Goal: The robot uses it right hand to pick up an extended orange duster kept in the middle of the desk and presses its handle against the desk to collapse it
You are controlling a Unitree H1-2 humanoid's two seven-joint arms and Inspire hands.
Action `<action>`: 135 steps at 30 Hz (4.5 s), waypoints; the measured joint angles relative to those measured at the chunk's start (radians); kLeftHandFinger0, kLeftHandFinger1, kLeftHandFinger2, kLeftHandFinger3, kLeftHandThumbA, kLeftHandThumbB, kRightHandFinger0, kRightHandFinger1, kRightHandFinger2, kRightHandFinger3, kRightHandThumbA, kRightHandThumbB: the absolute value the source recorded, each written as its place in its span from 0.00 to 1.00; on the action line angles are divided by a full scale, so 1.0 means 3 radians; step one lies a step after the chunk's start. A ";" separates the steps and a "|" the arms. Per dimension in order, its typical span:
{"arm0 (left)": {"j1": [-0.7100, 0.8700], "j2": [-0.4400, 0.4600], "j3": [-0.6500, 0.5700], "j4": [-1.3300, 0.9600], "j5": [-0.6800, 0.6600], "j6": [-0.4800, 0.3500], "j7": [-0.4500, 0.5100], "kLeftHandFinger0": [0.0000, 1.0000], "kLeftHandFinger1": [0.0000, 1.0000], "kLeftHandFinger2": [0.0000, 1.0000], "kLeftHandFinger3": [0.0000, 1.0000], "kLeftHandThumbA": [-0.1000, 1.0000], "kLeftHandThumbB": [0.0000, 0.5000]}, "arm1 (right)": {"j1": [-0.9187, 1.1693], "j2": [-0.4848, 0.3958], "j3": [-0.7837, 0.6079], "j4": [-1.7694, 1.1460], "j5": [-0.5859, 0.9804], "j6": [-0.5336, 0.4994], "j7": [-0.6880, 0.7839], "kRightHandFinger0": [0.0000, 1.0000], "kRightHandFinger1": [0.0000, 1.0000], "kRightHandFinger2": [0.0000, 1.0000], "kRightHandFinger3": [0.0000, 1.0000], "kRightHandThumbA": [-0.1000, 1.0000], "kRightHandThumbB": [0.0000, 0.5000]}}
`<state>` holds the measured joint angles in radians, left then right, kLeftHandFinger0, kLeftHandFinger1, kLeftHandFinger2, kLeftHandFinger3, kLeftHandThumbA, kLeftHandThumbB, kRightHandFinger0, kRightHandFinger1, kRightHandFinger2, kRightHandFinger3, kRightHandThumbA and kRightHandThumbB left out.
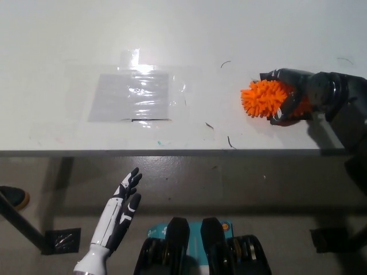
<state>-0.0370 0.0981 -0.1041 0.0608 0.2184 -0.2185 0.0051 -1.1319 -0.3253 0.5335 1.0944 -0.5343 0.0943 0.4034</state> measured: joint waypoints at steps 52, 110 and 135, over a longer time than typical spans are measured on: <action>-0.0009 -0.0001 0.0021 -0.0008 0.0026 0.0030 0.0000 1.00 1.00 1.00 1.00 1.00 0.27 | 0.0155 -0.0022 -0.1027 -0.0747 0.0239 -0.1047 -0.1453 0.02 0.45 0.76 0.85 0.00 0.23; 0.0122 -0.0005 0.0019 -0.0003 0.0015 0.0048 0.0000 1.00 1.00 1.00 1.00 1.00 0.28 | 0.0011 0.0415 -0.1267 -0.0208 0.0078 -0.1053 -0.3164 0.00 0.18 0.68 0.85 0.00 0.06; 0.0131 -0.0002 0.0016 -0.0004 0.0016 0.0048 0.0000 1.00 1.00 1.00 1.00 1.00 0.22 | -0.0407 0.0299 -0.0824 0.0029 -0.0440 -0.1402 -0.4493 0.00 0.10 0.68 0.84 0.00 0.00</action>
<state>0.0024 0.0974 -0.0992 0.0595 0.2233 -0.2043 0.0050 -1.2539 -0.2354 0.2864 1.1031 -0.6664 -0.3263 -0.9446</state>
